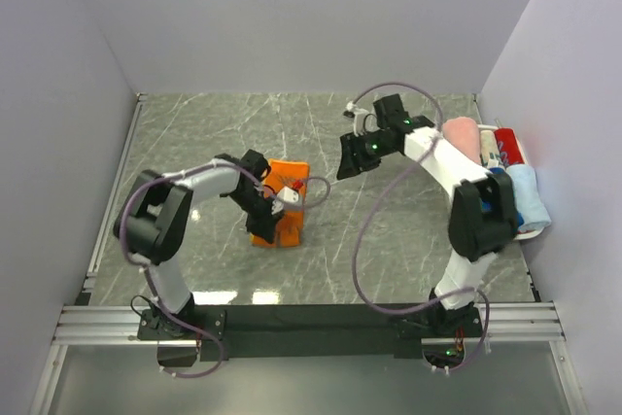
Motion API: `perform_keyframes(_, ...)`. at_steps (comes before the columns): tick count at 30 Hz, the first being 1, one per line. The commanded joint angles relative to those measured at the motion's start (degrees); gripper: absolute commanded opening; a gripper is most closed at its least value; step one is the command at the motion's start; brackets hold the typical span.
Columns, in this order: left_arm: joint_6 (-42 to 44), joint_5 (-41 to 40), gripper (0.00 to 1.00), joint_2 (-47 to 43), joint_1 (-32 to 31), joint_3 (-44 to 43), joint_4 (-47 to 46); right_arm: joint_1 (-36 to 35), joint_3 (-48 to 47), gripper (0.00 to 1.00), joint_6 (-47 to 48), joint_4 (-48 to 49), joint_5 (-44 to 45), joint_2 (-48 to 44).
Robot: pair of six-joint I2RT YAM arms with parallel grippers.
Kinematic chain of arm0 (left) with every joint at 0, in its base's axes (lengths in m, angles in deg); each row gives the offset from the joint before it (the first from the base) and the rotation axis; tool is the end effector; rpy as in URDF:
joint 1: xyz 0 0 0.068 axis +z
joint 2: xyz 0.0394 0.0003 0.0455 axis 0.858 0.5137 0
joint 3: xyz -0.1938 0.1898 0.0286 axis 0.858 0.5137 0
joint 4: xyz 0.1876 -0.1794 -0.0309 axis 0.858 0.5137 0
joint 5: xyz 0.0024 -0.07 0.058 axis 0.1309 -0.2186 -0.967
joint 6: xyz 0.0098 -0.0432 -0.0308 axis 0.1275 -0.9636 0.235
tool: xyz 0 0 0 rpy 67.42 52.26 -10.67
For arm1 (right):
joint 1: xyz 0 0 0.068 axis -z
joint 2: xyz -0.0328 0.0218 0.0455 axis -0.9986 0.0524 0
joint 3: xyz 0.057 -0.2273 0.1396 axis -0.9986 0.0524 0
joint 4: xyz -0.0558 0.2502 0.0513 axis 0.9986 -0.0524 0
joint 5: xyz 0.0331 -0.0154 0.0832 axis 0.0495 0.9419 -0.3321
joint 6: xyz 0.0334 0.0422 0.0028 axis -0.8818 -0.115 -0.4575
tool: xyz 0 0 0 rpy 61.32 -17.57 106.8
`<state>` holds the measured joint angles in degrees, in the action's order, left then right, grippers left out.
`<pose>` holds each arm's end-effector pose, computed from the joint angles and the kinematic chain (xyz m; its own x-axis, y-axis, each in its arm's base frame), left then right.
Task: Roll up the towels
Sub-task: Roll the towel
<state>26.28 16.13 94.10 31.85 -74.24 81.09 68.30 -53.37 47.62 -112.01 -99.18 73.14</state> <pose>0.2555 -0.1566 0.1575 -0.1692 0.8139 -0.5558 0.9557 -0.0024 -0.2944 0.3601 0.1451 0.2438 -0.7711 -0.3455 -0.5348 -0.6161 0.6168 0.4898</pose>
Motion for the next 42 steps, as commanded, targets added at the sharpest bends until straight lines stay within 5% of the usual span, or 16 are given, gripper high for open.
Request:
perform_keyframes(1, 2.3, -1.0, 0.03, 10.0, 3.9, -5.7, 12.5, -0.7, 7.6, 0.57, 2.5, 5.9, 4.5, -11.7)
perform_keyframes(8, 2.3, 3.7, 0.01, 31.5, 9.0, -29.4, 28.9, -1.8, 17.5, 0.49, 5.6, 7.0, 5.7, -23.6)
perform_keyframes(13, 1.2, 3.2, 0.02, 37.3, 10.3, -37.7, 32.3, -13.7, 18.2, 0.45, 14.0, 6.8, 12.8, -25.6)
perform_keyframes(22, -3.4, 2.8, 0.08, 41.9, 10.5, -42.7, 32.9, -33.6, 7.7, 0.51, 17.8, 17.1, 29.8, -7.9)
perform_keyframes(42, -3.6, 5.4, 0.21, 39.9, 10.0, -40.1, 32.8, -39.6, 9.6, 0.57, 25.3, 24.1, 32.1, 6.8)
